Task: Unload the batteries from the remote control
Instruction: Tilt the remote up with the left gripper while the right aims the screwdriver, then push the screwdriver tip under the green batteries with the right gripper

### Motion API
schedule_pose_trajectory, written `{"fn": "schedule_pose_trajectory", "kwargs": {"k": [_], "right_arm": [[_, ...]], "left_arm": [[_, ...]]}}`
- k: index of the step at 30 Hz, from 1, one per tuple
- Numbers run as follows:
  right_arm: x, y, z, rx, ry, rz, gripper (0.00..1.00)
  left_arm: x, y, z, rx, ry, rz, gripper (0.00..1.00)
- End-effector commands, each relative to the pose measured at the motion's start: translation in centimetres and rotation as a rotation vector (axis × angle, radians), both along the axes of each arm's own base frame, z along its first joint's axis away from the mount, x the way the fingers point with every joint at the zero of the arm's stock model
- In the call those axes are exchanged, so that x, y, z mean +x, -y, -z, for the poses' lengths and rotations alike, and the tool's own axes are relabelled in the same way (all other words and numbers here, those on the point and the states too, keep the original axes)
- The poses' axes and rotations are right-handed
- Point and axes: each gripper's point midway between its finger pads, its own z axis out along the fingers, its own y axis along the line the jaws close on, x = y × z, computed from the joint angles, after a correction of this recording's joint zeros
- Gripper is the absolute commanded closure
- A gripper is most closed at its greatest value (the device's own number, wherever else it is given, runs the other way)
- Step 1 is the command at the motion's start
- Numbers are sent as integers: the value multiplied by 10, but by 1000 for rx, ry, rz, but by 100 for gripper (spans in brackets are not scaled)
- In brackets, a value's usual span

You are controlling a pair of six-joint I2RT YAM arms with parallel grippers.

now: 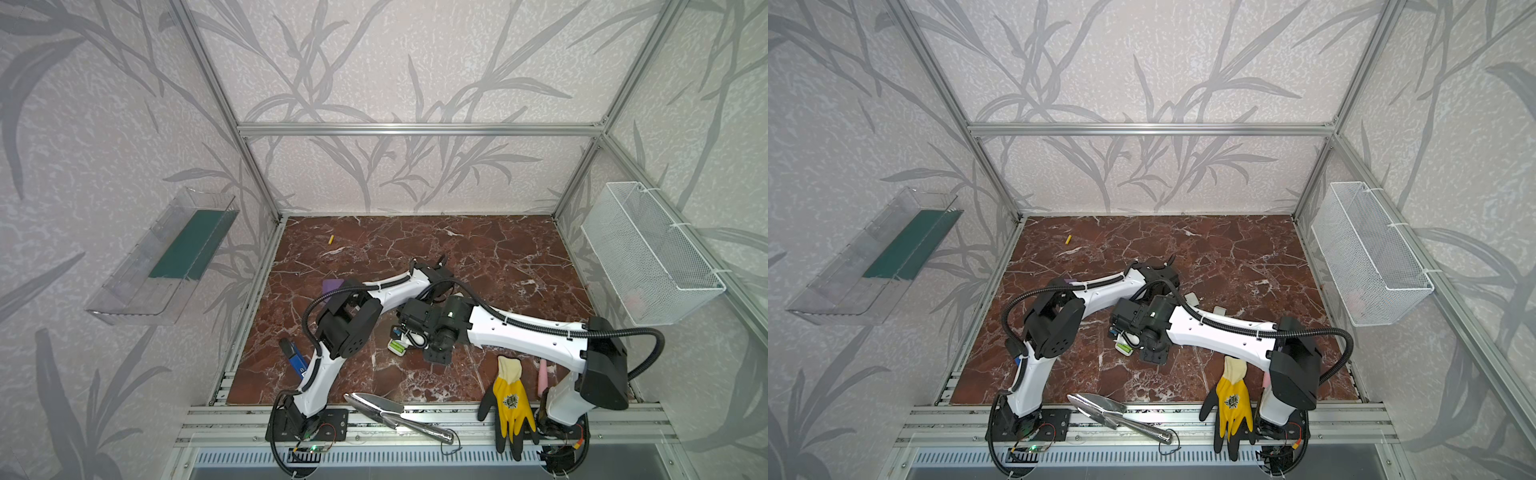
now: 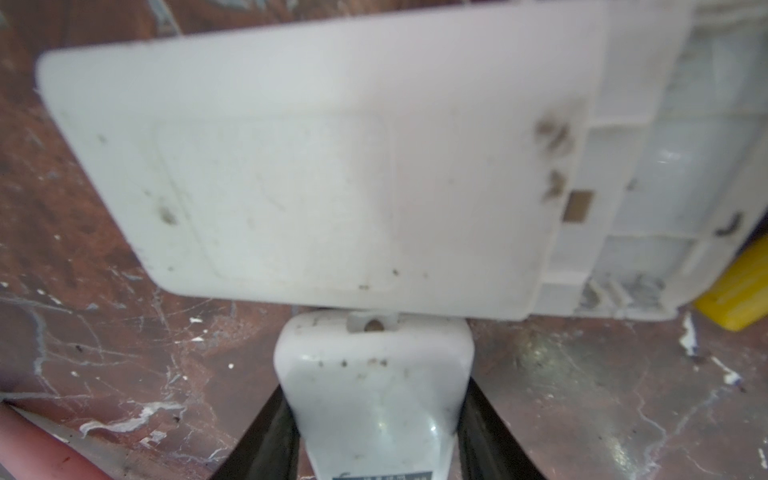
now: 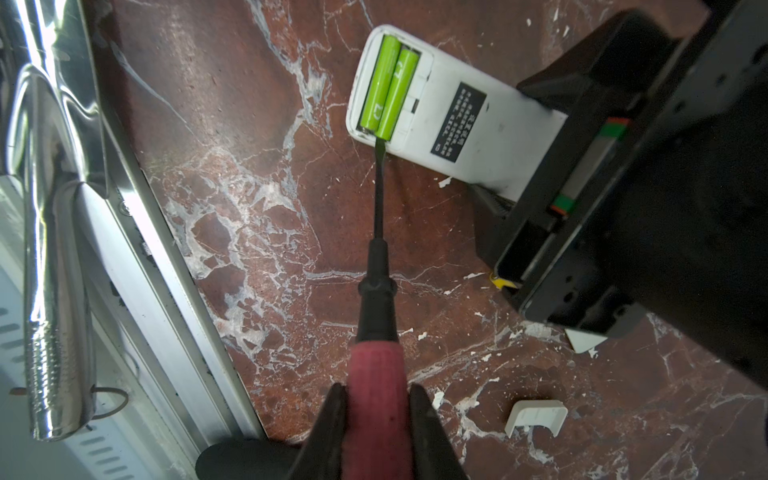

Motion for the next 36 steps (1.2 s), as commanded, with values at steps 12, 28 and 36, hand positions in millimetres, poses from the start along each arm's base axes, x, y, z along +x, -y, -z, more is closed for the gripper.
{"fn": "schedule_pose_trajectory", "kwargs": {"k": [12, 28, 36], "right_arm": [[-1, -8, 7, -85, -57, 2, 100], [1, -18, 37, 160, 8, 136, 100], [10, -16, 38, 266, 99, 187, 100]], "left_arm": [[-11, -5, 25, 75, -30, -1, 100], [-18, -2, 35, 53, -65, 4, 100], [-20, 0, 40, 40, -79, 4, 100]]}}
